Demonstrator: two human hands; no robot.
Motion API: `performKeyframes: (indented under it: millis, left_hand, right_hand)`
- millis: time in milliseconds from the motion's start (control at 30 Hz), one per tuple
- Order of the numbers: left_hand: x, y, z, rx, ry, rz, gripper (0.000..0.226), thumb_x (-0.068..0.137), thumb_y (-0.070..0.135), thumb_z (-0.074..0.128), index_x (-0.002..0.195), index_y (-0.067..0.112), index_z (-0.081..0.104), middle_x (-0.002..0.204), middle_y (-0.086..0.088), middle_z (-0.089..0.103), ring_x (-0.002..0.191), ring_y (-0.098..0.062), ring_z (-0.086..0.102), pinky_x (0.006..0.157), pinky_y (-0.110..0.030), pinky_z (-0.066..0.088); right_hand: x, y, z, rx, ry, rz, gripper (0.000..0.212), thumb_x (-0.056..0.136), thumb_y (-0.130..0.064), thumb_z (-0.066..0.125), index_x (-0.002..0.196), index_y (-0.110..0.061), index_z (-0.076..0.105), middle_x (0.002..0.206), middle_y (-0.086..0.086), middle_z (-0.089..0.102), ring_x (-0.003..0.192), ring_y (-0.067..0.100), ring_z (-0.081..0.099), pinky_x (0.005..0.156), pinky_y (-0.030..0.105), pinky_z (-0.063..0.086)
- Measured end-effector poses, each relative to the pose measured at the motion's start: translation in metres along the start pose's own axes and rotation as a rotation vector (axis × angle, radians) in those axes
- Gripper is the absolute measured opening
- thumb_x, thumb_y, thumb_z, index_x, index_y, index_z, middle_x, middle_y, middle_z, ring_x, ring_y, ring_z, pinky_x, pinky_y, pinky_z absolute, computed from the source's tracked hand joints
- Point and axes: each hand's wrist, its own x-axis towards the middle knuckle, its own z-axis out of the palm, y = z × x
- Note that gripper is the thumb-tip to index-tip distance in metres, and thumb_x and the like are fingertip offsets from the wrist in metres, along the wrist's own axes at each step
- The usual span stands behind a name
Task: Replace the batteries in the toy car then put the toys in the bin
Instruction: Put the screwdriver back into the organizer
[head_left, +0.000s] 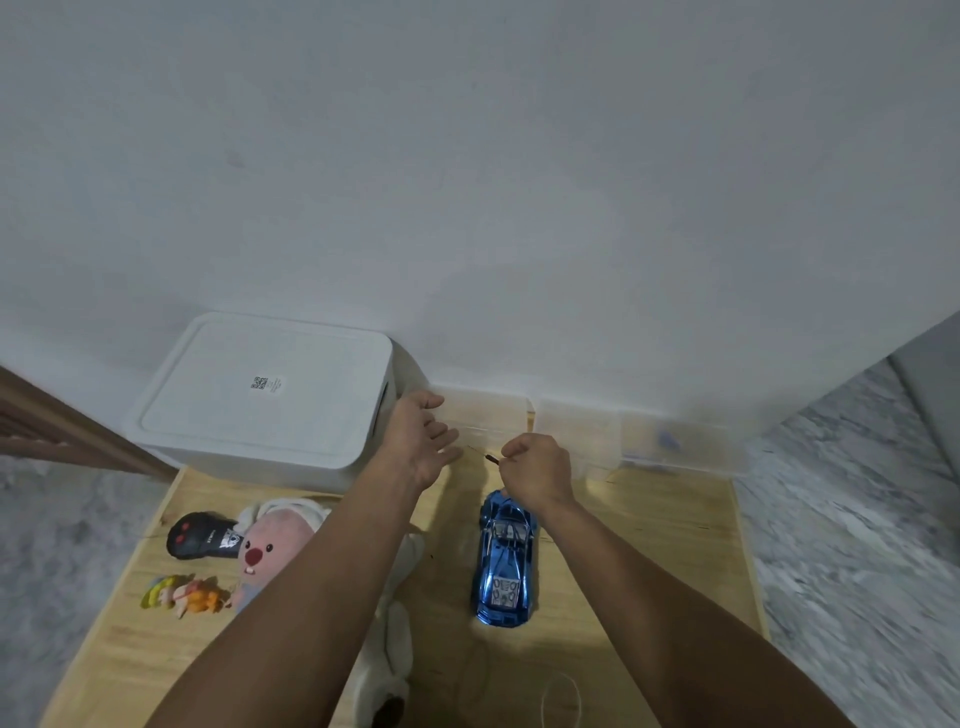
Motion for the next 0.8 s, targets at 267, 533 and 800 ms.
performKeyframes:
  millis: [267, 533, 800]
  left_hand:
    - [-0.002, 0.005, -0.001, 0.149, -0.005, 0.131, 0.013, 0.094, 0.018, 0.047, 0.099, 0.012, 0.057, 0.118, -0.012, 0.053, 0.118, -0.029, 0.053, 0.094, -0.047, 0.045]
    - [-0.005, 0.008, 0.001, 0.257, 0.012, 0.183, 0.022, 0.095, 0.018, 0.047, 0.114, 0.010, 0.056, 0.127, -0.008, 0.054, 0.116, -0.024, 0.054, 0.092, -0.042, 0.048]
    - [0.009, -0.003, -0.010, 0.478, 0.109, 0.293, 0.047, 0.086, 0.015, 0.056, 0.130, 0.002, 0.051, 0.107, -0.019, 0.060, 0.081, -0.019, 0.055, 0.066, -0.036, 0.049]
  right_hand:
    - [0.005, -0.006, 0.002, 0.094, 0.119, -0.041, 0.015, 0.083, -0.006, 0.066, 0.080, -0.020, 0.061, 0.084, 0.003, 0.067, 0.073, 0.025, 0.069, 0.066, 0.042, 0.061]
    - [0.011, -0.021, 0.004, 0.123, 0.152, -0.040, 0.025, 0.085, 0.004, 0.057, 0.074, -0.019, 0.054, 0.084, 0.002, 0.063, 0.075, 0.018, 0.062, 0.056, 0.016, 0.048]
    - [0.009, -0.016, -0.009, 0.066, 0.175, -0.086, 0.017, 0.089, 0.003, 0.053, 0.100, -0.009, 0.057, 0.095, 0.005, 0.060, 0.080, 0.018, 0.059, 0.060, 0.018, 0.045]
